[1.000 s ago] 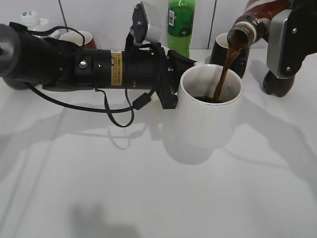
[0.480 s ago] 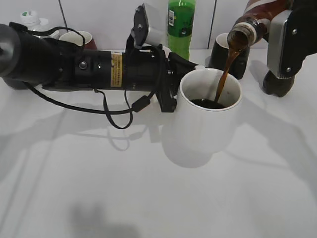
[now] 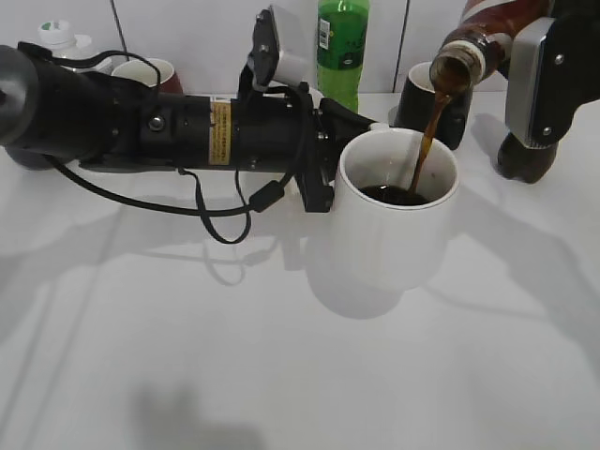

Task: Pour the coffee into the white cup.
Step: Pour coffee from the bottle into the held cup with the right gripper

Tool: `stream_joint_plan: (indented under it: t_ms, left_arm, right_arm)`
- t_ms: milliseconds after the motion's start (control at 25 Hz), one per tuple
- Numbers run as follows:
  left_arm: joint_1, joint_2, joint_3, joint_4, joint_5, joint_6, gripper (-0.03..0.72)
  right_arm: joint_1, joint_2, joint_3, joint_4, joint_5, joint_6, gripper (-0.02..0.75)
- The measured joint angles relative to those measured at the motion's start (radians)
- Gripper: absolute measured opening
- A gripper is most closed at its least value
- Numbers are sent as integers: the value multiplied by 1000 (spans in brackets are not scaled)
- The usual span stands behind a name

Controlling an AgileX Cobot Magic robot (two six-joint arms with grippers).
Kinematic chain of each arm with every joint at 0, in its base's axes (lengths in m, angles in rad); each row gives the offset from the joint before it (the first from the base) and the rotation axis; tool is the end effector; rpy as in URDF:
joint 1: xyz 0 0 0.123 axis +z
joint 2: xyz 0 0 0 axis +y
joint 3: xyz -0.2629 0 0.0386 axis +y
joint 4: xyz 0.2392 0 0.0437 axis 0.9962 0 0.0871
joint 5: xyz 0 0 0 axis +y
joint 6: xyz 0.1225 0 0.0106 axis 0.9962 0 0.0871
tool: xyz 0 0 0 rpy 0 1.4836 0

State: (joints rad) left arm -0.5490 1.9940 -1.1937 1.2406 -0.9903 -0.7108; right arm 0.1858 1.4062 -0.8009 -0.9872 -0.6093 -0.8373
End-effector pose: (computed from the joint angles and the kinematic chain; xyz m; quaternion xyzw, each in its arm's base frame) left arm 0.3024 -0.2990 0.1867 0.5385 0.5356 -0.4136 0.5020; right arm 0.3070 0.1174 0.2722 -0.6936 0.2914 -0.3069 0.5829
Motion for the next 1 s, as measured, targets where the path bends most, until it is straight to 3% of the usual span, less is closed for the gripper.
stream_joint_plan:
  t_ms: [480, 1000]
  left_arm:
    - [0, 0, 0, -46, -14, 1, 36]
    - [0, 1, 0, -92, -45, 2, 36]
  right_arm:
    - [0, 0, 0, 0, -24, 38, 527]
    - [0, 20, 0, -70, -107, 463, 527]
